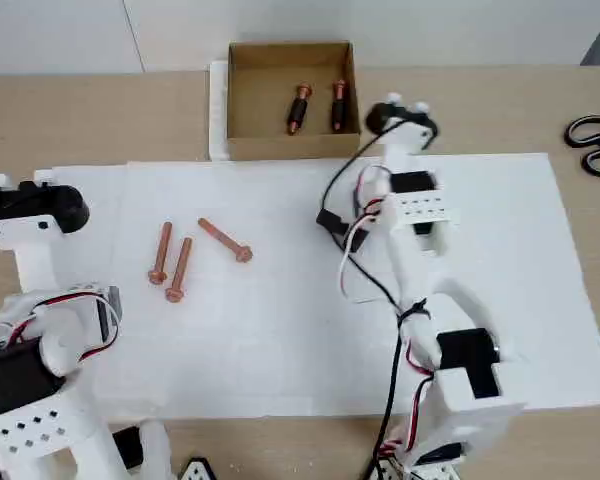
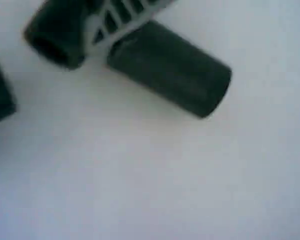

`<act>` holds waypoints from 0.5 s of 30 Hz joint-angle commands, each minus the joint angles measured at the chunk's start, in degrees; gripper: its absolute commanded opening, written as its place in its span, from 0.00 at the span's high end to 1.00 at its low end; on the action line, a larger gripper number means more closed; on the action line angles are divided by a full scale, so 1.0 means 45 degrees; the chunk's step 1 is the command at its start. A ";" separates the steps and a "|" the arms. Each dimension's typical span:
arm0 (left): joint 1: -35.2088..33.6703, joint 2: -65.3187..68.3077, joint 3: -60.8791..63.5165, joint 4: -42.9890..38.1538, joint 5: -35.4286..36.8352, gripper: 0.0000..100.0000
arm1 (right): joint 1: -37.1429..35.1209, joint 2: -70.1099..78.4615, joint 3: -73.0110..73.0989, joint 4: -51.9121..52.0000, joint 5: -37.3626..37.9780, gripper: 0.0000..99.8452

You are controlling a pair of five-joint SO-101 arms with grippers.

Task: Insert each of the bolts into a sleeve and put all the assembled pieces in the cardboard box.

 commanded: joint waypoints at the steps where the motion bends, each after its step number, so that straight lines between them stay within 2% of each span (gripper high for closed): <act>1: -0.0039 -0.0156 0.0010 -0.0254 -0.0059 0.83 | -0.0479 -0.0068 -0.0664 0.0283 0.0059 0.90; 15: -0.0039 -0.0156 0.0010 -0.0254 -0.0078 0.83 | -0.0537 0.0049 0.0059 0.0147 0.0059 0.90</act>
